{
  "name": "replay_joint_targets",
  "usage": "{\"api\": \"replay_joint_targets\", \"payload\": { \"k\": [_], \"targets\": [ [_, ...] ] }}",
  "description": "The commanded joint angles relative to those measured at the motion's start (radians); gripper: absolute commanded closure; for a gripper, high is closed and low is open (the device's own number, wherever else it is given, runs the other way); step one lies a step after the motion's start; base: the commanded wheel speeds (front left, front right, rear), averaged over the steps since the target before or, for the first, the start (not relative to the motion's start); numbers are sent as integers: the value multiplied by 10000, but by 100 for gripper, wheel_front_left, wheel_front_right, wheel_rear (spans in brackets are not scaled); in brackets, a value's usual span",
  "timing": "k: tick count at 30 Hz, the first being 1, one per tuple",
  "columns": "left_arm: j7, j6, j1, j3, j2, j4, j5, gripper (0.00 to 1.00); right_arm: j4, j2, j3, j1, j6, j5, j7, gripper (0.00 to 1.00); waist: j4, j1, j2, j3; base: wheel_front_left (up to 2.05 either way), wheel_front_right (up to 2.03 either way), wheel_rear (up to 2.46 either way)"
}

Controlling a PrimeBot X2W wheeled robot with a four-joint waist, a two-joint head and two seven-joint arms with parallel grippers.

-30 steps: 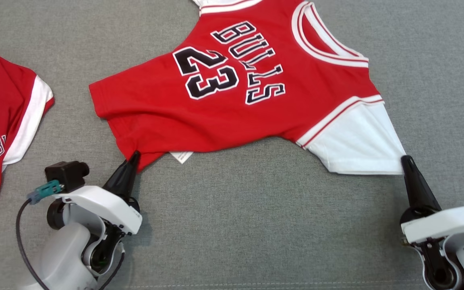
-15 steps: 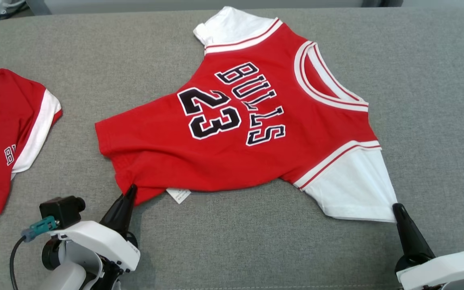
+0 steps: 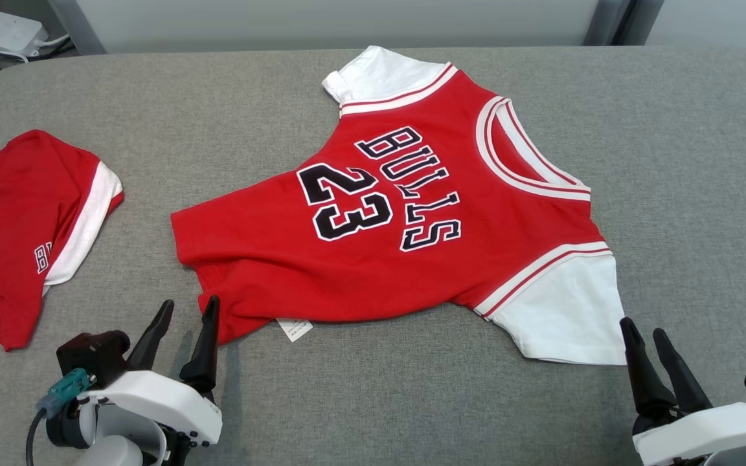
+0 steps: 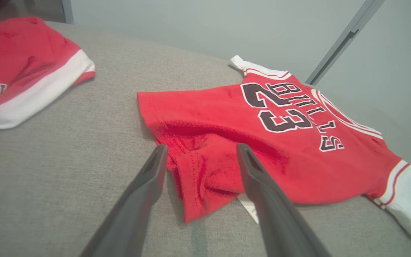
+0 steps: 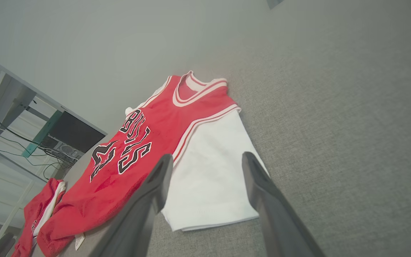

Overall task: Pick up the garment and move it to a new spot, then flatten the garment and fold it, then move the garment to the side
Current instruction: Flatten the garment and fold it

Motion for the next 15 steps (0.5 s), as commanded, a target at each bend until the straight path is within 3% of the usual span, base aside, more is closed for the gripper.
{"api": "replay_joint_targets", "payload": {
  "k": [1, 8, 15],
  "targets": [
    [-160, 321, -8, 452, 434, -362, 317, 0, -402, -100, 143, -30, 14, -196, -161, 0, 52, 0, 0, -70, 0, 0, 0],
    [-308, 1814, 514, 465, 550, -1370, 1735, 0, -489, -441, -140, -7, 14, -2459, -998, 0, 245, 0, 0, -161, 0, 0, 0],
    [-342, 2430, 1370, 509, 164, -1837, 2276, 0, 66, -372, -402, 321, 14, -4922, -1817, 0, 364, 0, 0, -498, 0, 0, 0]
  ]
}}
